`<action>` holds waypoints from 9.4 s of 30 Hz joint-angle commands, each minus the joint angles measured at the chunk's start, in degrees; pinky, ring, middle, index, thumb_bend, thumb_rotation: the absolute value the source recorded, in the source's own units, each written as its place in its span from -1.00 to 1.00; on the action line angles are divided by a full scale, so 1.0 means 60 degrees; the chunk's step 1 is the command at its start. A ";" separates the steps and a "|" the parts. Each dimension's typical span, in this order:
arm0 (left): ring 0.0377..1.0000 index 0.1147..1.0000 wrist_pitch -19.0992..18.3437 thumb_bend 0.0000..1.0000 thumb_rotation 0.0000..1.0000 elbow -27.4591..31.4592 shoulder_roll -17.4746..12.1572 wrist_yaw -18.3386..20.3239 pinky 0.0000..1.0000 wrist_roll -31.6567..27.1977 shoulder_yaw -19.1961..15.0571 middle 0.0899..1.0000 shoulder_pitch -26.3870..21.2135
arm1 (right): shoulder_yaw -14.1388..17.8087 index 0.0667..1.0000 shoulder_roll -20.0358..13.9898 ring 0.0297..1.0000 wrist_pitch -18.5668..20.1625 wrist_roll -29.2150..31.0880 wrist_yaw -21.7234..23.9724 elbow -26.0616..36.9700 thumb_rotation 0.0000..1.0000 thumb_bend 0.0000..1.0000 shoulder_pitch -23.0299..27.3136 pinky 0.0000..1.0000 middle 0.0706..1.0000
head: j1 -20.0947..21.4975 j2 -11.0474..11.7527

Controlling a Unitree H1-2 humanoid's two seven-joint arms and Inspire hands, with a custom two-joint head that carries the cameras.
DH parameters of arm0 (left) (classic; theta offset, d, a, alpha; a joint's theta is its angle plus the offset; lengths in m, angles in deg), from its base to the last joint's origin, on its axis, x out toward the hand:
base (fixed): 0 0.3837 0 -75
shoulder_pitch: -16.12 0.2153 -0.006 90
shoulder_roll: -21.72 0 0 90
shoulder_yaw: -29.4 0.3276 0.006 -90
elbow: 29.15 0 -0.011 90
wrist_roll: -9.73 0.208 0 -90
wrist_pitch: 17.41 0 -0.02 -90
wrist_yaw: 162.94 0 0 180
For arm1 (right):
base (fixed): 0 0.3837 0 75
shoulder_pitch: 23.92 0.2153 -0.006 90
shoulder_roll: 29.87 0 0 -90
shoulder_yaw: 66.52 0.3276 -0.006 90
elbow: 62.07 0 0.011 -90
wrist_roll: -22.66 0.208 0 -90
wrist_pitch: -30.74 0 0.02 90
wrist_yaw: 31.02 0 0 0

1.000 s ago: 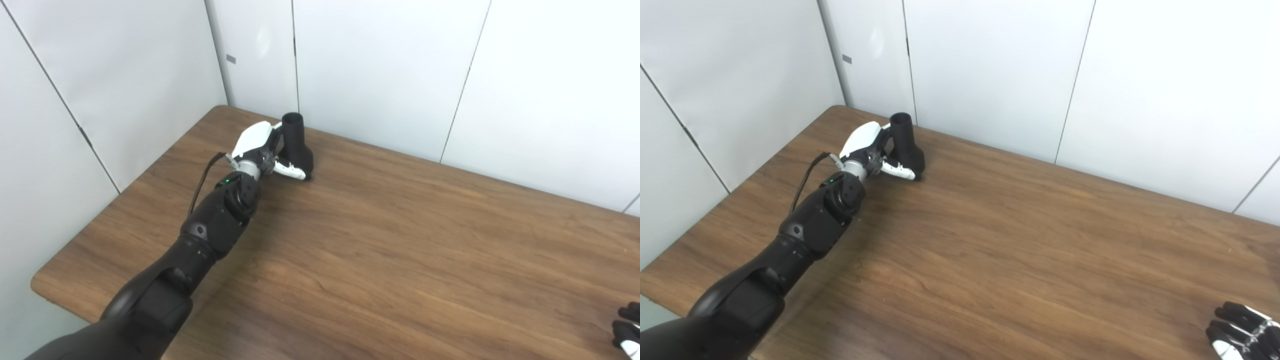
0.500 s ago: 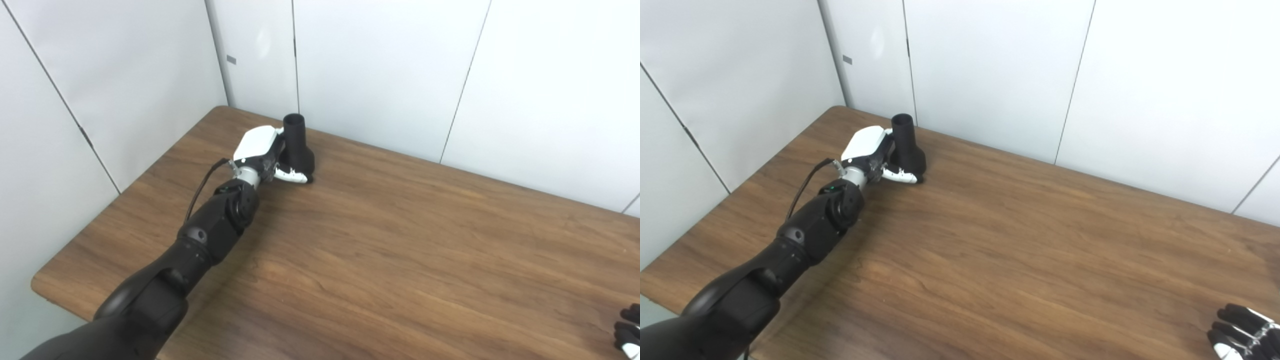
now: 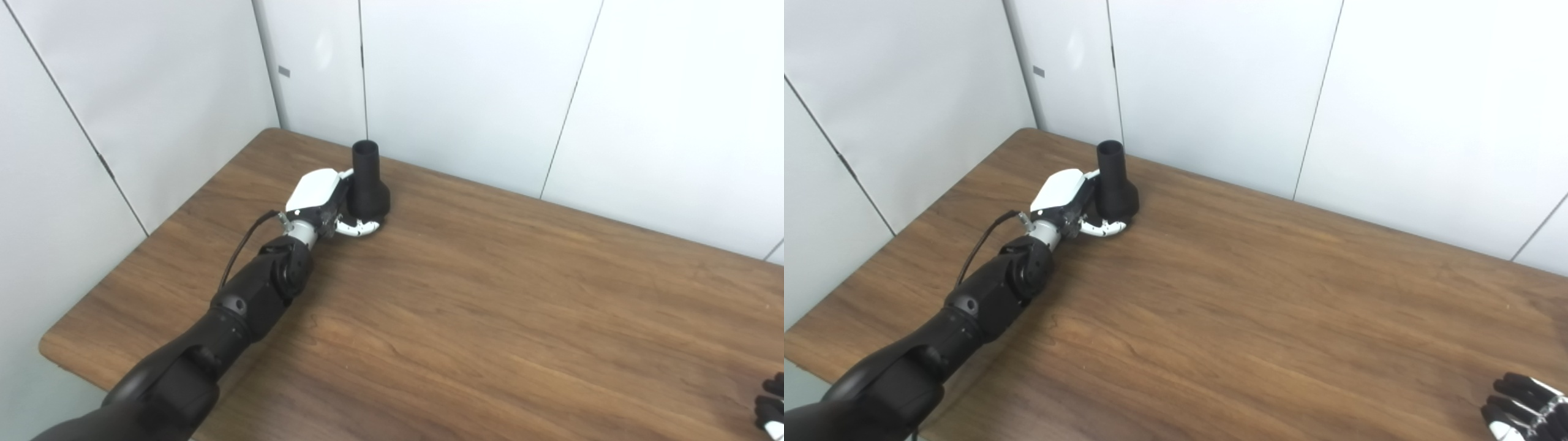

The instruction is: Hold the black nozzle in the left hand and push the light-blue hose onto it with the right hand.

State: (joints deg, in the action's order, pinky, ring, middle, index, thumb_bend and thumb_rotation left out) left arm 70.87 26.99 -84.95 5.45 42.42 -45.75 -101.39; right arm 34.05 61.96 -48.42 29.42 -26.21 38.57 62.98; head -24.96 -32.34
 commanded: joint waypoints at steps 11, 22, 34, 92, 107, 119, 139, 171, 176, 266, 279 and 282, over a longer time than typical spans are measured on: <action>0.69 0.63 -0.0512 1.00 -0.57 -0.0048 0.0027 0.0760 0.85 0.0156 0.0283 0.61 0.0122 | 0.0111 0.21 -0.0241 0.23 -0.0140 -0.0003 0.0025 0.0295 -0.80 -0.41 0.0054 0.05 0.26 | 0.0004 -0.0018; 0.63 0.62 -0.0109 1.00 -0.47 -0.0761 0.0204 0.0636 0.81 -0.0236 0.0054 0.61 -0.0308 | 0.0139 0.19 -0.0255 0.21 -0.0059 0.0061 0.0057 0.0388 -0.78 -0.41 -0.0005 0.04 0.24 | 0.0069 -0.0073; 0.60 0.38 -0.0582 1.00 -0.42 -0.0269 0.0481 0.0317 0.88 0.0118 0.0019 0.50 -0.0183 | 0.0130 0.17 -0.0260 0.19 -0.0142 0.0055 0.0079 0.0378 -0.66 -0.35 -0.0022 0.00 0.23 | 0.0081 -0.0113; -0.74 -0.17 0.1949 0.05 -1.00 -0.0325 0.1377 -0.0872 -0.75 0.1189 0.1826 -0.16 0.0694 | -0.0230 0.27 0.0123 0.31 0.0329 -0.0252 -0.0033 0.1183 -0.99 -0.46 -0.0168 0.15 0.33 | 0.1252 -0.0384; -0.72 -0.17 0.2202 0.05 -1.00 0.0675 0.1446 -0.0385 -0.66 0.1577 0.2521 -0.16 0.0812 | -0.0628 0.36 0.0346 0.39 0.0580 -0.0882 -0.0175 0.1640 -1.00 -0.63 -0.0110 0.26 0.40 | 0.1635 -0.0385; -0.86 -0.17 0.2418 0.04 -0.92 0.0954 0.1627 -0.0435 -0.87 0.2107 0.3429 -0.86 0.0983 | -0.0635 0.35 0.0616 0.39 0.0849 -0.1298 -0.0477 0.1795 -1.00 -0.56 -0.0139 0.25 0.40 | 0.2061 -0.0435; -0.88 -0.17 0.3571 0.04 -0.91 0.2882 0.1322 0.0073 -0.89 0.2674 0.4211 -0.86 0.1717 | -0.0719 0.29 0.1386 0.32 0.0243 -0.1715 -0.1100 0.1618 -1.00 -0.46 -0.0026 0.16 0.34 | 0.3808 -0.0458; -0.82 -0.17 0.4771 0.04 -0.92 0.3541 0.0369 -0.0117 -0.86 0.2487 0.4239 -0.76 0.2132 | 0.0652 0.67 0.0744 0.70 -0.2315 -0.5121 -0.4749 0.0133 0.07 0.87 0.1985 0.54 0.72 | 0.7741 -0.0092; -0.78 -0.17 0.4771 0.04 -0.92 0.3564 0.0299 -0.0015 -0.82 0.2485 0.4260 -0.70 0.2146 | 0.1030 0.87 0.0482 0.87 -0.1912 -0.4922 -0.4847 -0.0493 0.11 0.99 0.2563 0.82 0.84 | 0.7953 -0.0067; -0.75 -0.17 0.4769 0.04 -0.92 0.3544 0.0077 -0.0469 -0.79 0.2373 0.4505 -0.68 0.2275 | 0.0513 0.60 -0.0305 0.59 -0.0982 -0.2322 -0.3851 -0.5237 -0.67 0.85 0.4580 0.50 0.58 | 0.8096 0.0001; -0.74 -0.17 0.4769 0.04 -0.92 0.3628 0.0048 -0.0507 -0.78 0.2465 0.4502 -0.67 0.2289 | 0.0492 0.29 -0.0193 0.32 -0.0765 -0.2743 -0.4635 -0.5282 -1.00 0.75 0.4669 0.27 0.24 | 0.8105 -0.0046; -0.72 -0.17 0.4770 0.04 -0.92 0.3597 0.0038 -0.0518 -0.77 0.2410 0.4532 -0.64 0.2277 | 0.0446 0.22 -0.0219 0.31 -0.0671 -0.2846 -0.4646 -0.5235 -1.00 0.74 0.4632 0.25 0.23 | 0.8105 -0.0046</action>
State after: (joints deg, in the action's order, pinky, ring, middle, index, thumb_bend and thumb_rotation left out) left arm 99.02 51.01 -83.21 1.52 55.77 -20.61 -92.01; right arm 36.79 61.95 -52.79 13.05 -53.69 5.60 89.30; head 23.64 -32.61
